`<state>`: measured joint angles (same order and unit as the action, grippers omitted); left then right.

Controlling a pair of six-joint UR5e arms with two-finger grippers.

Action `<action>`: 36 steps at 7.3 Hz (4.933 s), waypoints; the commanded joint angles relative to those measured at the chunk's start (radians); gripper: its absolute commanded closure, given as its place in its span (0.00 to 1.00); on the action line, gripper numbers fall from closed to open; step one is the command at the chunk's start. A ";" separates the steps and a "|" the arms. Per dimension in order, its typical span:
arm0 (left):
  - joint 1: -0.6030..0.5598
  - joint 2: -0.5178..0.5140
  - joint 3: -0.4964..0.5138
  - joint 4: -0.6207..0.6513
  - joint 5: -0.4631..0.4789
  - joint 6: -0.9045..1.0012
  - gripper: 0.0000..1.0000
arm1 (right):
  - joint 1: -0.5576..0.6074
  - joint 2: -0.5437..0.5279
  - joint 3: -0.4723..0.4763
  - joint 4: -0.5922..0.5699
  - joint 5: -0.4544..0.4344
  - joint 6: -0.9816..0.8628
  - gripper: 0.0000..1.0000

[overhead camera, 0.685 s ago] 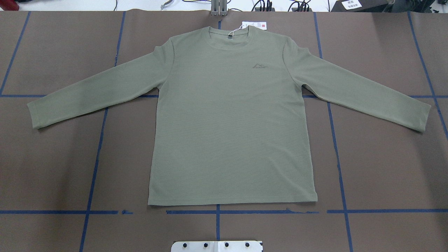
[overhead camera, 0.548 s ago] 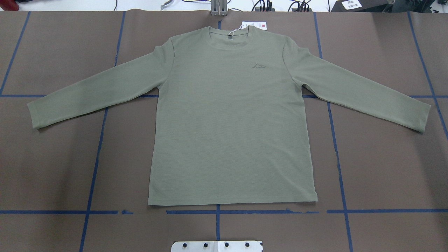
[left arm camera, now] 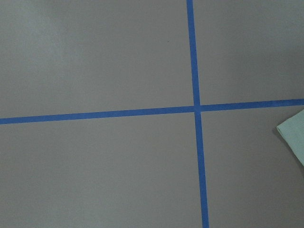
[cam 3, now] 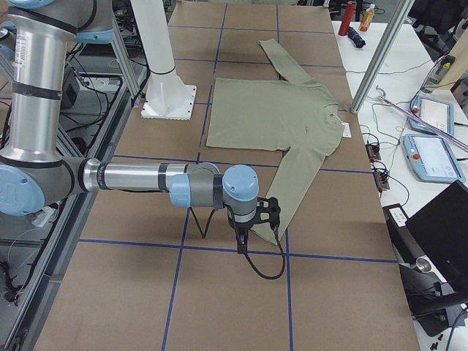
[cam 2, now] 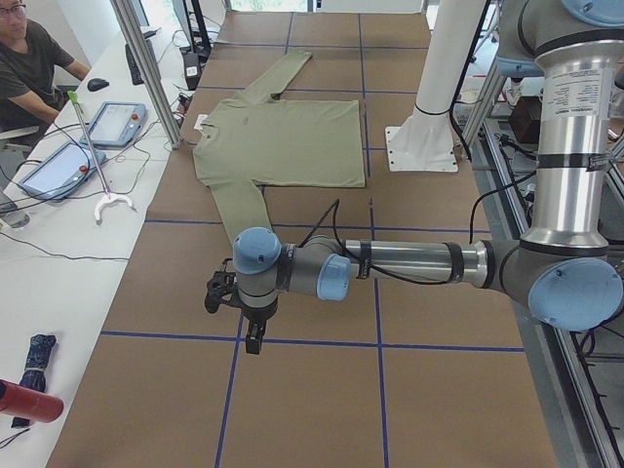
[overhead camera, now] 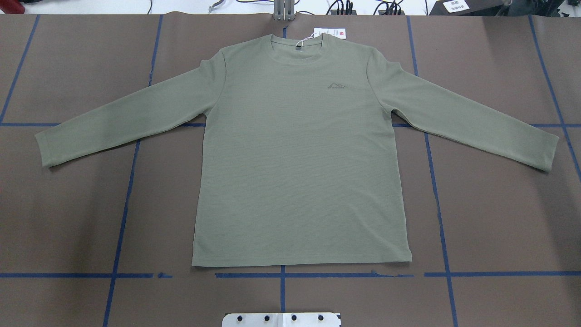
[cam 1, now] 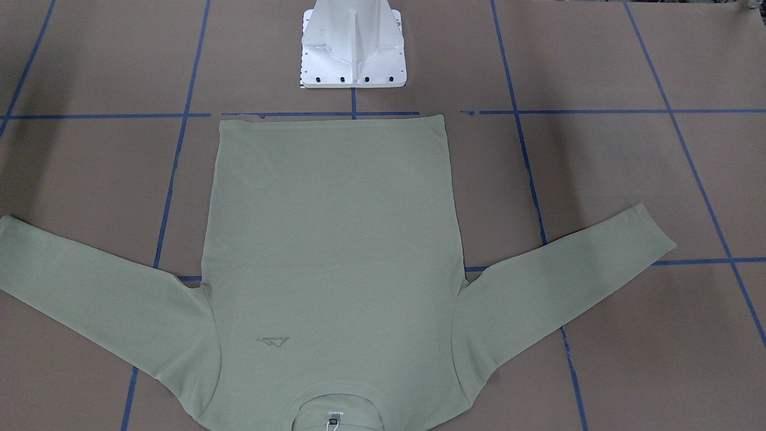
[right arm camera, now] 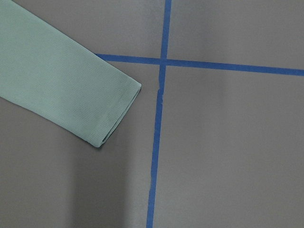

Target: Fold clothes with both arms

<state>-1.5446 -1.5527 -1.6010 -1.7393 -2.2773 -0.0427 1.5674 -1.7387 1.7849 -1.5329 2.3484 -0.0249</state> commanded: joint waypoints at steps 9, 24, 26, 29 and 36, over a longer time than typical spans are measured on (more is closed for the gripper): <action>0.061 -0.026 0.053 -0.282 -0.004 -0.003 0.00 | -0.298 0.238 -0.472 0.485 0.003 0.163 0.00; 0.061 -0.026 0.056 -0.325 -0.002 -0.005 0.00 | -0.368 0.235 -0.532 0.484 -0.032 0.171 0.45; 0.061 -0.026 0.059 -0.325 -0.002 -0.005 0.00 | -0.366 0.237 -0.524 0.484 -0.032 0.169 0.96; 0.061 -0.026 0.064 -0.324 -0.001 -0.003 0.00 | -0.365 0.238 -0.490 0.484 -0.029 0.171 1.00; 0.060 -0.033 0.069 -0.325 -0.004 -0.008 0.00 | -0.343 0.549 -0.455 0.320 0.117 0.353 1.00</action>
<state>-1.4835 -1.5852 -1.5311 -2.0647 -2.2798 -0.0499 1.2304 -1.3028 1.3304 -1.1435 2.4430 0.2629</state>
